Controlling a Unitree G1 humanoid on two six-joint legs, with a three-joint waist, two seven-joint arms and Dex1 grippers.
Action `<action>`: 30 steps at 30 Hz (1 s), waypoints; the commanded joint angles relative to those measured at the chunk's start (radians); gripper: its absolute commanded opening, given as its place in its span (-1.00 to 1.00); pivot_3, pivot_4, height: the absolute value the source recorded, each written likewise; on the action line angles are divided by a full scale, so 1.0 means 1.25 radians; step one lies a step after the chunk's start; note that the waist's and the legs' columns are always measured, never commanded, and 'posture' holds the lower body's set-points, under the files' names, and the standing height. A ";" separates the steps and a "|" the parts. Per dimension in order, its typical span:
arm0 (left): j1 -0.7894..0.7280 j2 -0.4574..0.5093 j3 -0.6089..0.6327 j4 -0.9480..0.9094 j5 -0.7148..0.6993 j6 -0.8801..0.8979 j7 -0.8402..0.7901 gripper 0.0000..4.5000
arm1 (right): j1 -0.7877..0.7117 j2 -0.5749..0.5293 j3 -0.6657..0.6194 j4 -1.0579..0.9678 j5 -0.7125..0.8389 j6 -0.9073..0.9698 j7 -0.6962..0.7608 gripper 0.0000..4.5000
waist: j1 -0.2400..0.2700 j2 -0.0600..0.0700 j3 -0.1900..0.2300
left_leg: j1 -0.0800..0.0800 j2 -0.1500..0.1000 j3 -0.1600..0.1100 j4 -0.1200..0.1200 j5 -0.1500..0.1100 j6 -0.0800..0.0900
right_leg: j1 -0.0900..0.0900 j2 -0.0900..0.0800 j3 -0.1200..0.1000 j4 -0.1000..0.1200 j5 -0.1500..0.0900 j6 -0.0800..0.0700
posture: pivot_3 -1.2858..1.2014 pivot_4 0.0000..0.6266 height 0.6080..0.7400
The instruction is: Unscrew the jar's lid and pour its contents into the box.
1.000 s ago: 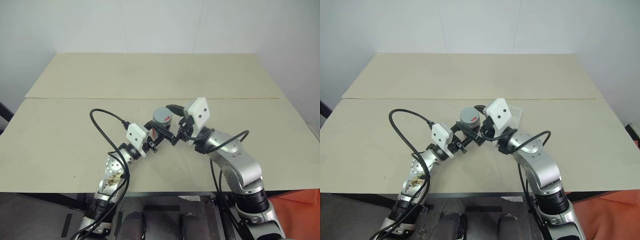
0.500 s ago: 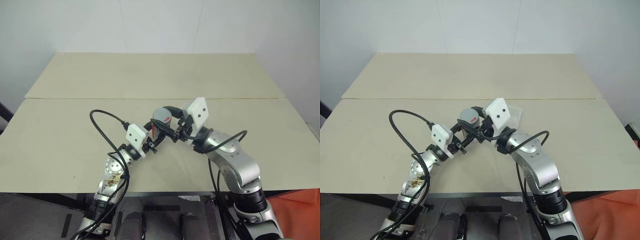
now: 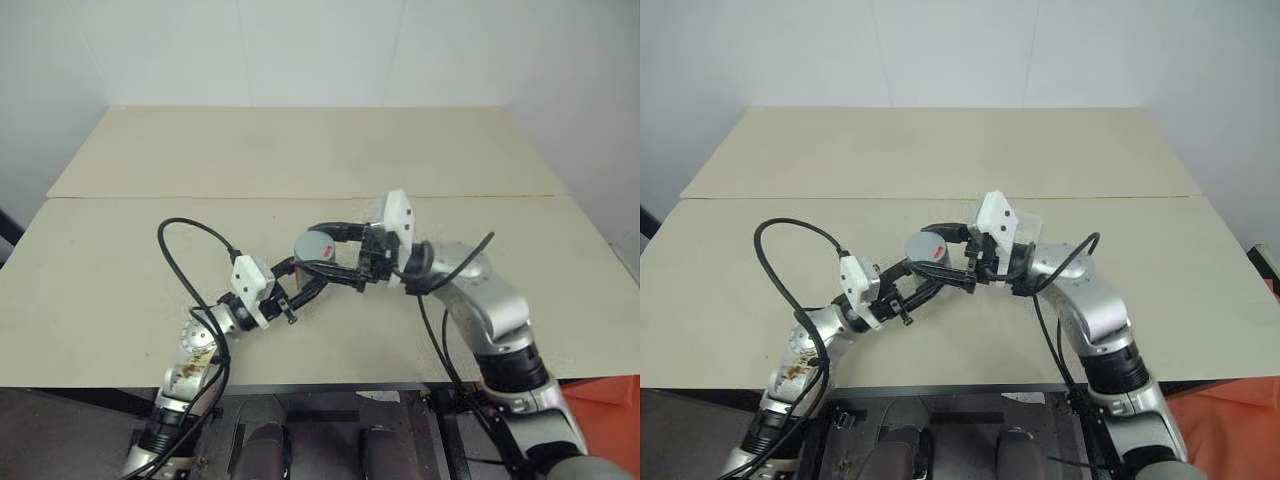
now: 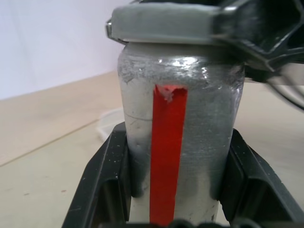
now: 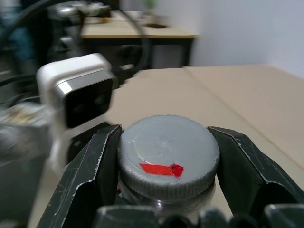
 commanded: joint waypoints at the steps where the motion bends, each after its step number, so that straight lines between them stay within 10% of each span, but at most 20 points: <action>1: -0.018 -0.003 -0.023 -0.057 -0.029 0.009 -0.041 -0.13 | -0.069 -0.004 0.047 0.105 -0.013 -0.104 0.179 0.24 | 0.000 0.000 0.000 | 0.000 0.000 0.000 0.000 0.000 0.000 | 0.000 0.000 0.000 0.000 0.000 0.000 | 0.03 -0.52 1.00; 8: -0.022 -0.020 -0.024 -0.058 -0.044 0.025 -0.060 -0.13 | -0.230 0.043 0.056 0.399 -0.025 -0.223 0.410 0.24 | -0.001 0.000 0.000 | 0.000 0.000 0.000 0.000 0.000 0.000 | 0.000 0.000 0.000 0.000 0.000 0.000 | 0.03 -0.52 1.00; 18: -0.037 -0.029 -0.017 -0.035 -0.022 0.019 -0.060 -0.13 | -0.315 0.007 0.169 0.536 0.077 -0.305 0.430 0.24 | 0.001 0.000 0.000 | 0.000 0.000 0.000 0.000 0.000 0.000 | 0.000 0.000 0.000 0.000 0.000 0.000 | 0.03 -0.52 1.00; 24: -0.047 -0.056 -0.007 0.001 -0.004 -0.014 -0.045 -0.13 | -0.303 -0.012 0.158 0.513 0.093 -0.300 0.430 0.98 | 0.002 0.000 0.000 | 0.000 0.000 0.000 0.000 0.000 0.000 | 0.000 0.000 0.000 0.000 0.000 0.000 | 0.03 -0.52 1.00; 30: -0.046 -0.063 -0.007 0.021 0.000 -0.027 -0.045 -0.13 | -0.241 -0.036 0.069 0.410 0.087 -0.278 0.414 0.98 | 0.002 0.000 0.000 | 0.000 0.000 0.000 -0.001 0.000 0.000 | 0.000 0.000 0.000 0.000 0.000 0.000 | 0.03 -0.52 1.00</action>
